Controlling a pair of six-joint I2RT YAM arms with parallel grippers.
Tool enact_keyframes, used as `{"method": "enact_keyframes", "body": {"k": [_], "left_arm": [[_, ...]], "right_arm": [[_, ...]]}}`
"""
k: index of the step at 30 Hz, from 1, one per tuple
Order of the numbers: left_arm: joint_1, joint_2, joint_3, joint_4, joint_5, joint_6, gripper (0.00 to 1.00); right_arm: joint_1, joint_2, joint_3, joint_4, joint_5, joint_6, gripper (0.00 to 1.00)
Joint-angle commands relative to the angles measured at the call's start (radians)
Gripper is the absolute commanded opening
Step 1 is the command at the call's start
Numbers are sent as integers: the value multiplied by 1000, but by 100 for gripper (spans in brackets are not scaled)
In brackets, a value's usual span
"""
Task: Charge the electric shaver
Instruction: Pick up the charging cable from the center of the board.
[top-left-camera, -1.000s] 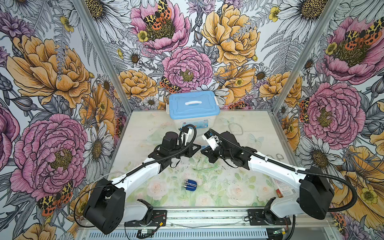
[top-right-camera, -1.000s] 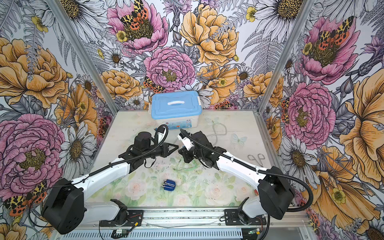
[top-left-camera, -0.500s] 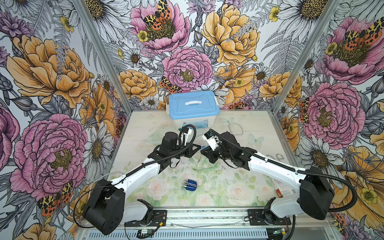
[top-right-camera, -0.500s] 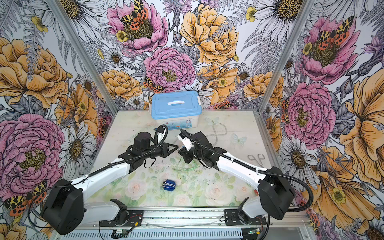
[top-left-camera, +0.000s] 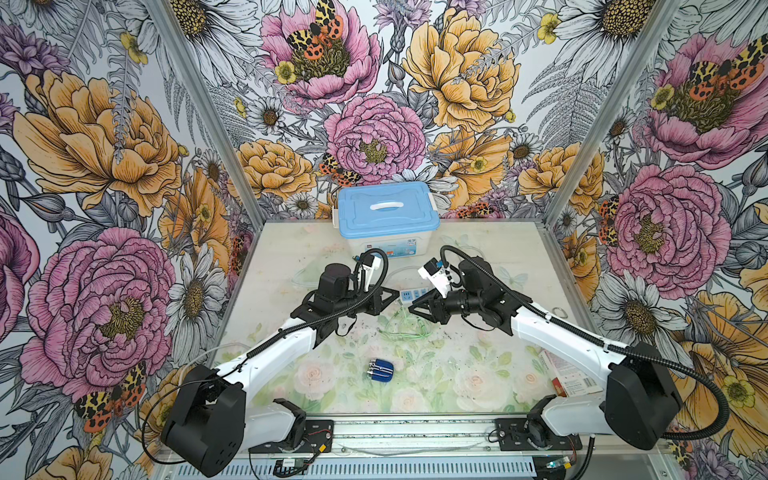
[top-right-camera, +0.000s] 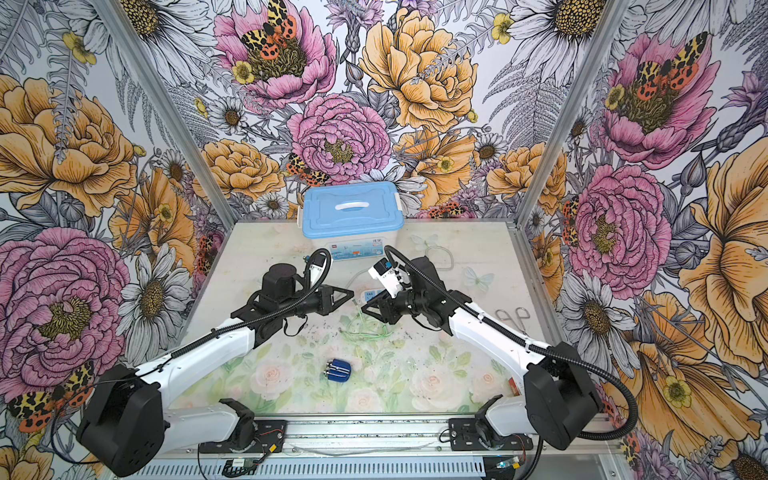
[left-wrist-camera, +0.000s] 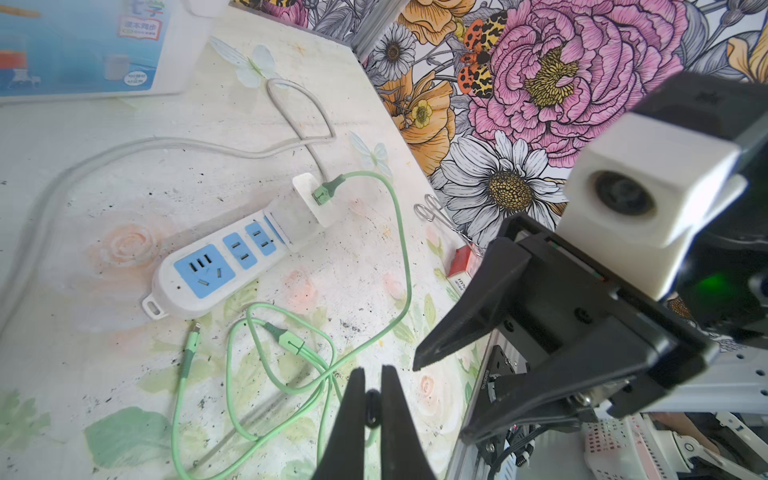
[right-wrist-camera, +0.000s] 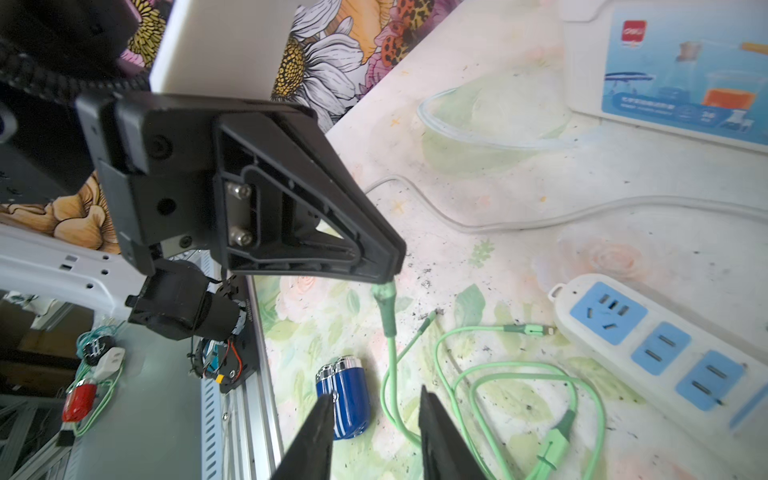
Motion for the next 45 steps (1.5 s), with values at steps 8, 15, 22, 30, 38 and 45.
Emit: {"method": "enact_keyframes", "body": {"k": [8,15,22,30,38,45], "left_arm": [[-29,-4,29,16,91,35,0],[-30,5,39,22,91,36,0],[-31,8,38,37,96,27,0],[-30,-4,14,58,92,14,0],[-1,-16,4,64,92,3,0],[45,-37,-18,80,103,-18,28]], "right_arm": [[-16,76,90,9,-122,-55,34],[-14,84,85,10,-110,-55,30],[-14,89,88,10,-87,-58,25],[-9,77,96,12,-62,-47,14],[-9,56,96,11,-42,-38,0],[-6,50,91,13,-43,-29,0]]}}
